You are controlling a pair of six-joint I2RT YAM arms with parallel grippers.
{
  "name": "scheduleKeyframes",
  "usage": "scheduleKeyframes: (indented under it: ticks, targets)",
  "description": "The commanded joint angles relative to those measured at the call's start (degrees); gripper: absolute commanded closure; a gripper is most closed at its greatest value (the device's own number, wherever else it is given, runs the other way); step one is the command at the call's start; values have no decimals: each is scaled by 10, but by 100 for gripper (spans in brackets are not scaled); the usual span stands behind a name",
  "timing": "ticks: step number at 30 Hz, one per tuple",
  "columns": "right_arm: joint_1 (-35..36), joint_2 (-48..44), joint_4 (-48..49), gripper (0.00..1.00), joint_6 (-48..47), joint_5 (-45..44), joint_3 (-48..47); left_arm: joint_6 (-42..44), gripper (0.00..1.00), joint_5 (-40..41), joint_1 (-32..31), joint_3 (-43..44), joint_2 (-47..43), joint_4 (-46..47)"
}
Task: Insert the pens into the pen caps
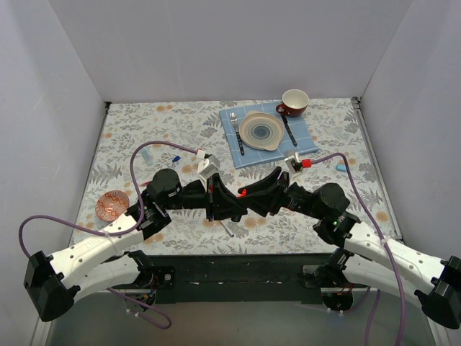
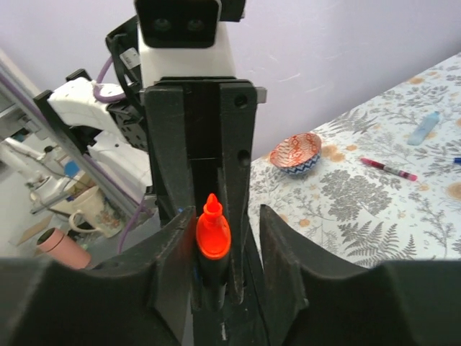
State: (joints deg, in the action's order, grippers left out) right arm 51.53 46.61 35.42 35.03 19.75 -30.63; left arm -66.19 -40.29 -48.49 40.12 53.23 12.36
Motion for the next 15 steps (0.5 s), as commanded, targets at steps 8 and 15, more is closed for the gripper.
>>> scheduleKeyframes:
  ticks: [8,15]
  targets:
    - [-1,19,116,99,37,67,13,-8,87,-14,-2,26,5,18]
    - [-7,-8,130,99,43,24,5,-10,63,-24,-2,15,2,22]
